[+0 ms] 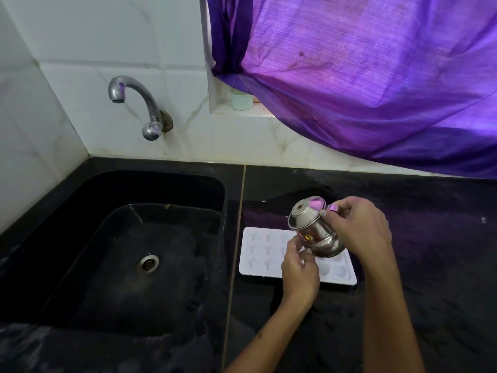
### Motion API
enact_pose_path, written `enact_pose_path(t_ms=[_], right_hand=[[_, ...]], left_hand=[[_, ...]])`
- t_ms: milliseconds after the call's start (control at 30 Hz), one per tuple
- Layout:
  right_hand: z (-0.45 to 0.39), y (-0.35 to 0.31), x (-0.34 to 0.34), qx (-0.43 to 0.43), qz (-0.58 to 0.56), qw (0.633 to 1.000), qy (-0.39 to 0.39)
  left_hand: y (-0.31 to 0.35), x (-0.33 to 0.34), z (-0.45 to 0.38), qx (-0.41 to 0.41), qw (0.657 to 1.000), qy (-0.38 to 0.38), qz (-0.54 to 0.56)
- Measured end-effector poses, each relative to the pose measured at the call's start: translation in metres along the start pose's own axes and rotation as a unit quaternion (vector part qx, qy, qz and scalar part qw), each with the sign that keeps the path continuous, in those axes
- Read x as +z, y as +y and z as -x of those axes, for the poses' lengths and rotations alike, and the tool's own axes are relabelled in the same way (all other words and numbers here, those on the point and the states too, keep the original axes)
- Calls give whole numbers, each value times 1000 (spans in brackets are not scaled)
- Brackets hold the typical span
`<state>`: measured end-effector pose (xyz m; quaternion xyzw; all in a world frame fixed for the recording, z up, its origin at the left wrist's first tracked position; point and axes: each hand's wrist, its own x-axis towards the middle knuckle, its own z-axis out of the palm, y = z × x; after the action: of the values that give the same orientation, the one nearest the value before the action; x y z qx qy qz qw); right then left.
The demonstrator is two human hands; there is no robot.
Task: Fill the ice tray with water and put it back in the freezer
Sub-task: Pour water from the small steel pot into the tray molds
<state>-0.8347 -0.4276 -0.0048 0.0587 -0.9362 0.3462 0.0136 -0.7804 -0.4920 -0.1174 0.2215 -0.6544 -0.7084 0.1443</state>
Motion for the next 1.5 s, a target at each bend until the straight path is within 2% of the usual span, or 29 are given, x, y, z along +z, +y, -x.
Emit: enact_pose_path(t_ms=[700, 1000, 1300, 1500], right_hand=[[3, -11, 12, -7, 60, 998, 4], [7, -12, 8, -1, 45, 999, -8], [8, -14, 5, 29, -58, 998, 12], [10, -24, 15, 18, -33, 999, 16]], left_hand=[[-4, -8, -4, -28, 999, -16, 0], [-1, -12, -3, -26, 999, -27, -10], [6, -22, -4, 3, 1000, -22, 1], [9, -27, -6, -16, 1000, -6, 18]])
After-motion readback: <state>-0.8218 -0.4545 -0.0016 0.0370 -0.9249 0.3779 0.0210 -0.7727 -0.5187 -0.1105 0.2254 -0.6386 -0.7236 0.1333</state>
